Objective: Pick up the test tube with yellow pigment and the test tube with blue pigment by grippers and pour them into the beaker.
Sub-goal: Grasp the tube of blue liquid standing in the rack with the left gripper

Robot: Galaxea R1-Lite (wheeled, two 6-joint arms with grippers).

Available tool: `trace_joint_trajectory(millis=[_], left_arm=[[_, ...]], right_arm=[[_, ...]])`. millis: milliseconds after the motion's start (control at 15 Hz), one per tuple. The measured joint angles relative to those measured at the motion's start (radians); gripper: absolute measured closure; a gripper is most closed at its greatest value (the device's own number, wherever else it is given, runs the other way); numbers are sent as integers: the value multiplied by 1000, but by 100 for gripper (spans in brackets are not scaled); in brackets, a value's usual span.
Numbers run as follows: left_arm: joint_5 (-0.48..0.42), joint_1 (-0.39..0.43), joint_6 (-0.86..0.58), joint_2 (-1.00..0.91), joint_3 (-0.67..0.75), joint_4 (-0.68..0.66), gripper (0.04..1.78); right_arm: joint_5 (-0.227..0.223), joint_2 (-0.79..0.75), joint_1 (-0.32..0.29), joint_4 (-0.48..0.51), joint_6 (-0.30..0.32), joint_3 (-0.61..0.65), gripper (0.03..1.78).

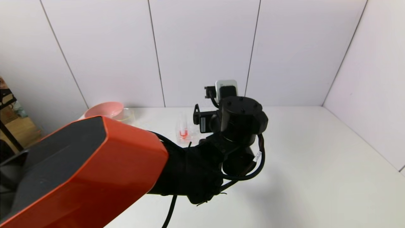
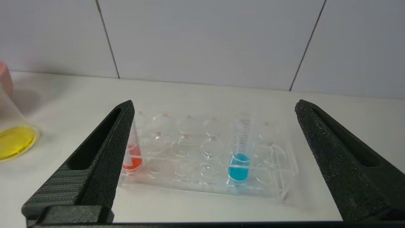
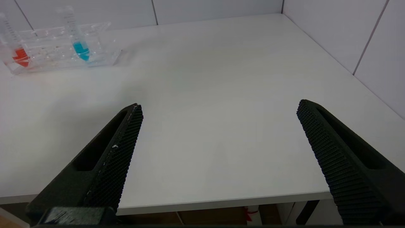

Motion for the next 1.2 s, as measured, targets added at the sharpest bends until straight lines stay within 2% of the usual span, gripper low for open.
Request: trace_joint_trajectory(millis=[200, 667, 1200], left_arm=[[-31, 35, -55, 77, -5, -1, 4], [-187, 112, -104, 151, -7, 0, 4], [-213, 147, -131, 255, -139, 13, 4]], right_arm=[[0, 0, 0, 0, 0, 0, 4], [0, 0, 0, 0, 0, 0, 4], [0, 0, -1, 0, 0, 0, 4]])
